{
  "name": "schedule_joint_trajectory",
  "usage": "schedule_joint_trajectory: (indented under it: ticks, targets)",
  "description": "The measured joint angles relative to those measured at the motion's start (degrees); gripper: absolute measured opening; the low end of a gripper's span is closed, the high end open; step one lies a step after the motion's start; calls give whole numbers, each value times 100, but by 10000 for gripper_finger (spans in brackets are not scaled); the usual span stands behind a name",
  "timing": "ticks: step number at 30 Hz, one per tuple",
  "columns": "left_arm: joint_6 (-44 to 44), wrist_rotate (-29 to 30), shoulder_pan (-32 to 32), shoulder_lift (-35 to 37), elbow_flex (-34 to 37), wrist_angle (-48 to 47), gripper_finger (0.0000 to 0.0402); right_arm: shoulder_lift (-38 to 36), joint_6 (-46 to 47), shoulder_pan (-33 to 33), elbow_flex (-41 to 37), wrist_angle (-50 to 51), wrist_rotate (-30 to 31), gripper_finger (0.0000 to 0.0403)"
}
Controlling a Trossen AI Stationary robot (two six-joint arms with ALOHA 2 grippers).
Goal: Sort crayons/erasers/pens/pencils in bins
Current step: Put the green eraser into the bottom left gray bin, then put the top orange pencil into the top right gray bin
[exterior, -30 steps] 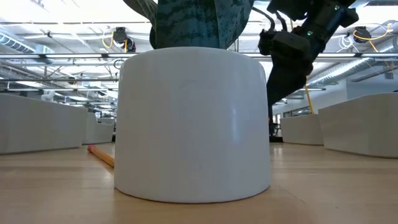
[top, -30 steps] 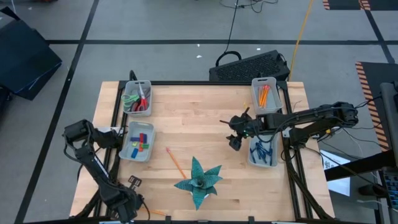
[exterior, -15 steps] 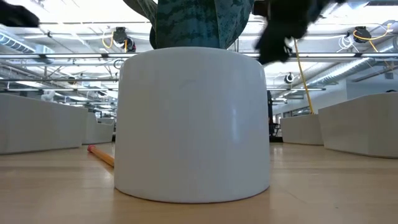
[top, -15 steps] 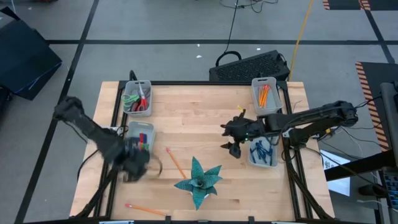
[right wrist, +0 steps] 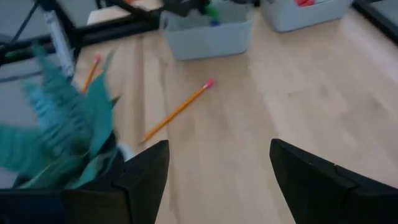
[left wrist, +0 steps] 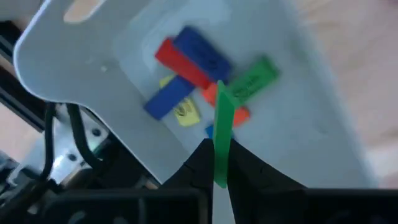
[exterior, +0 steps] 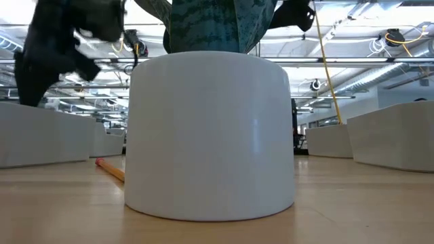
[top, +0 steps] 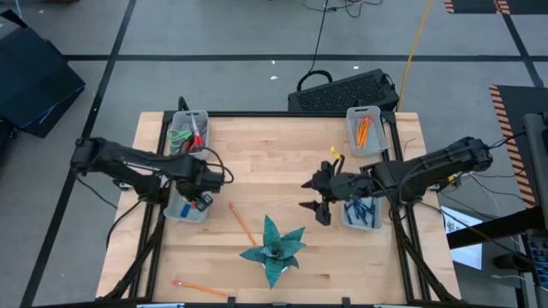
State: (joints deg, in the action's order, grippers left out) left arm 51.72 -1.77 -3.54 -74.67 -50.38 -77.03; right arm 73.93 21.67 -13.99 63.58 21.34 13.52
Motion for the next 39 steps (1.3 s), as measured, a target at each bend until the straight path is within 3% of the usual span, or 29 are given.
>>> schedule_joint_trajectory:
  ticks: [5,10,15,18,21,24,30,35,39]
  targets:
    - [-82,4,255,-77,512,618,29,0,14,-169,-102,36,4,269]
    - [5,-536,510,-75,869,920,42,0,189,-178,-244,-3,-24,269]
    - [-354,-518,685,-60,857,941,122,0,1292,-176,-448,-156,-110,269]
    - [-468,-414,807,-50,665,929,183,0,1366,-165,-552,-302,-324,269]
    - [-504,-391,844,96,340,957,236,0,1422,-91,-726,-434,33,269]
    - [-264,218,817,320,-53,1022,270,119,2010,106,-879,-474,598,269]
    - [-150,1876,833,878,-864,1524,285,986,1997,344,-34,-505,290,269]
    - [-656,2321,692,1607,-1199,2030,273,2102,2006,427,1214,18,-39,269]
    - [-1161,2383,538,2315,-1206,2481,269,2884,2398,435,2046,11,88,269]
